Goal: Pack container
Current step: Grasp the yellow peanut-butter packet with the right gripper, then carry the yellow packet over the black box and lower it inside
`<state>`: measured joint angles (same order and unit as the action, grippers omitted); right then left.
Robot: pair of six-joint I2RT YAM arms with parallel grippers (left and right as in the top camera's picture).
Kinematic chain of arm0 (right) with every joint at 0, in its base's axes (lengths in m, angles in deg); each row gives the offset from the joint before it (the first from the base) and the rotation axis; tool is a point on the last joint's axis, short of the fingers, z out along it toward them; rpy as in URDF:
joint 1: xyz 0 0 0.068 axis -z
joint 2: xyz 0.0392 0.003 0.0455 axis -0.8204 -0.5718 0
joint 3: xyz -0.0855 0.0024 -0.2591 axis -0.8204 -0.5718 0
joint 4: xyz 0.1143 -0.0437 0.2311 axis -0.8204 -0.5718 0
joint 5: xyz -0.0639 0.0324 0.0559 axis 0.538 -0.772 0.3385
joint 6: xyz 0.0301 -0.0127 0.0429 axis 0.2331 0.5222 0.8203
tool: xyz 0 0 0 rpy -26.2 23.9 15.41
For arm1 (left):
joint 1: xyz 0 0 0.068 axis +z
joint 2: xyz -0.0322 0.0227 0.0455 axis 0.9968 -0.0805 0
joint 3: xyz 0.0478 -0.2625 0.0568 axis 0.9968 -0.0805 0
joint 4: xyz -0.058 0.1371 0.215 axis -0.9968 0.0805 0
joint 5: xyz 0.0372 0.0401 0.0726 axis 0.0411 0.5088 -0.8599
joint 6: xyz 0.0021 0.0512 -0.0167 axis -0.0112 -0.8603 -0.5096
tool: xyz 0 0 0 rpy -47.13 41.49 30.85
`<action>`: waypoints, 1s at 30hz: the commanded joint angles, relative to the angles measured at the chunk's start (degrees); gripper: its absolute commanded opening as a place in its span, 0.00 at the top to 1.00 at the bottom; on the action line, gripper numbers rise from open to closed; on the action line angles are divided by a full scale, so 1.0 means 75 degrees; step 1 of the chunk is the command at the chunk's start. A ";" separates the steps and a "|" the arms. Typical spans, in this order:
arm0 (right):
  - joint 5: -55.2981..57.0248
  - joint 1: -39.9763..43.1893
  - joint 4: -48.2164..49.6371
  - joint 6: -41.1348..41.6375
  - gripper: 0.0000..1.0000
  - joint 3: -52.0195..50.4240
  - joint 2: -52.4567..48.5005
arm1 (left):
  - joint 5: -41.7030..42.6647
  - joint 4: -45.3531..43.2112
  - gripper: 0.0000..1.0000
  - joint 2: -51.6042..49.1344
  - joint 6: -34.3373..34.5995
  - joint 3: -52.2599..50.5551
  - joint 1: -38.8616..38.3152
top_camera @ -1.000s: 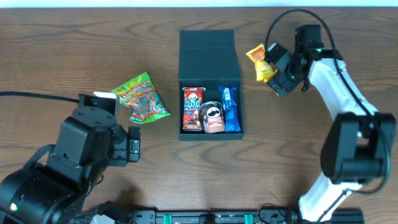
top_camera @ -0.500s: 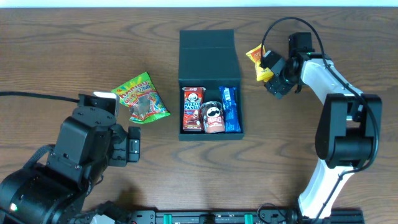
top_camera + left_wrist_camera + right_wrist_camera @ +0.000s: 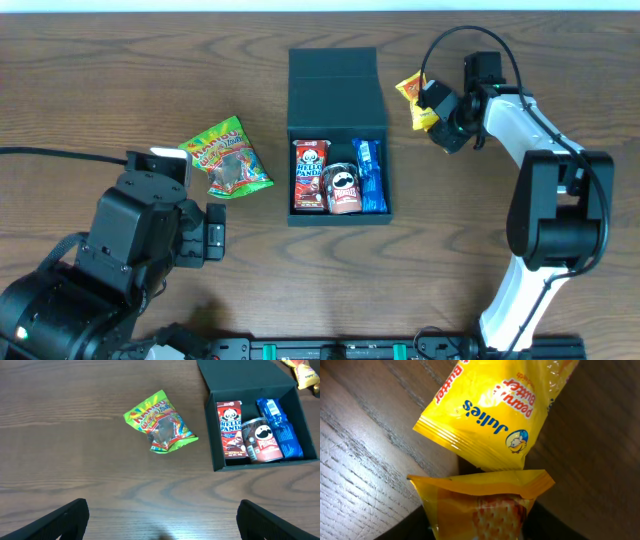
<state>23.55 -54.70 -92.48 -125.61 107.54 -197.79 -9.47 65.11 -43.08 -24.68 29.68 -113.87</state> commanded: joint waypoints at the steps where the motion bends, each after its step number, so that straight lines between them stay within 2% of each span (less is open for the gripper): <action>1: -0.0058 0.0052 -0.0009 0.0009 0.52 0.0009 -0.0038 | -0.0032 0.0020 0.05 0.0029 -0.0166 0.0003 0.0052; 6: -0.0032 0.0052 -0.0038 0.0149 0.60 0.0009 -0.0038 | -0.0032 0.0020 0.05 0.0029 -0.0166 0.0003 0.0052; 9: -0.0029 0.0052 -0.0035 0.0268 0.75 0.0009 -0.0038 | -0.0032 0.0020 0.05 0.0029 -0.0163 0.0003 0.0052; 23: -0.0035 -0.0117 -0.0344 0.0551 0.86 0.0020 0.0064 | -0.0032 0.0020 0.05 0.0029 -0.0163 0.0003 0.0052; 30: -0.0032 -0.0423 -0.0717 0.0589 0.87 0.0026 0.0577 | -0.0032 0.0020 0.05 0.0029 -0.0163 0.0003 0.0052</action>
<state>23.72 -56.67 -97.29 -122.20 107.71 -196.65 -9.47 65.11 -43.08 -24.68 29.68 -113.87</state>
